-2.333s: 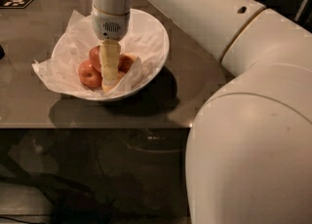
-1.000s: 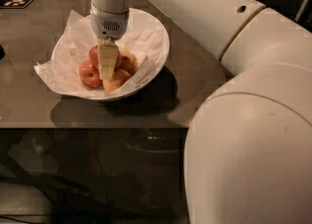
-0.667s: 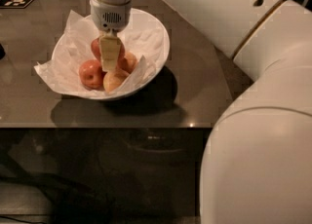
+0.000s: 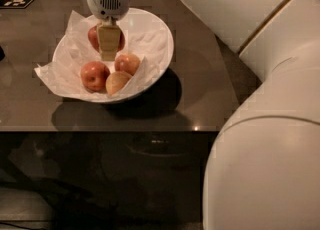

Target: Pick apple from white bowl

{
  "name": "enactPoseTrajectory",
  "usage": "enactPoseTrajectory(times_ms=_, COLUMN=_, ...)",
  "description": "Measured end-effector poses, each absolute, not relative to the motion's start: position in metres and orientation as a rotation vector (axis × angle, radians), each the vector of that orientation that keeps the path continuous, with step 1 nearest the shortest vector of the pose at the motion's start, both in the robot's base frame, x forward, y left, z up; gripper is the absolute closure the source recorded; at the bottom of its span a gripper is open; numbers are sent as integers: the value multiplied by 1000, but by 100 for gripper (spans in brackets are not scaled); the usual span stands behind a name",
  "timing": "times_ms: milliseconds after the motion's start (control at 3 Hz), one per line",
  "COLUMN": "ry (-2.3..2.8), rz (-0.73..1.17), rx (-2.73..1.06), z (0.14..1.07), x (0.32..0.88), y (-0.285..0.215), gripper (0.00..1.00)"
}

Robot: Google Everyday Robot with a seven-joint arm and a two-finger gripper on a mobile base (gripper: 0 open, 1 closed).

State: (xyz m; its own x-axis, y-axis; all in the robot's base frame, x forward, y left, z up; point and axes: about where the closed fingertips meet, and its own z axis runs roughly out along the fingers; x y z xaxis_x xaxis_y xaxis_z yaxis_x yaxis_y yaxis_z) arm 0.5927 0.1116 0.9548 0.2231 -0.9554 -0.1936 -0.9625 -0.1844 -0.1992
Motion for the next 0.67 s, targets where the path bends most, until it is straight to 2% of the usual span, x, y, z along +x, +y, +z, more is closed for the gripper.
enactPoseTrajectory(times_ms=667, ry=1692, rz=-49, rx=-2140, z=1019, x=565, y=99, gripper=100)
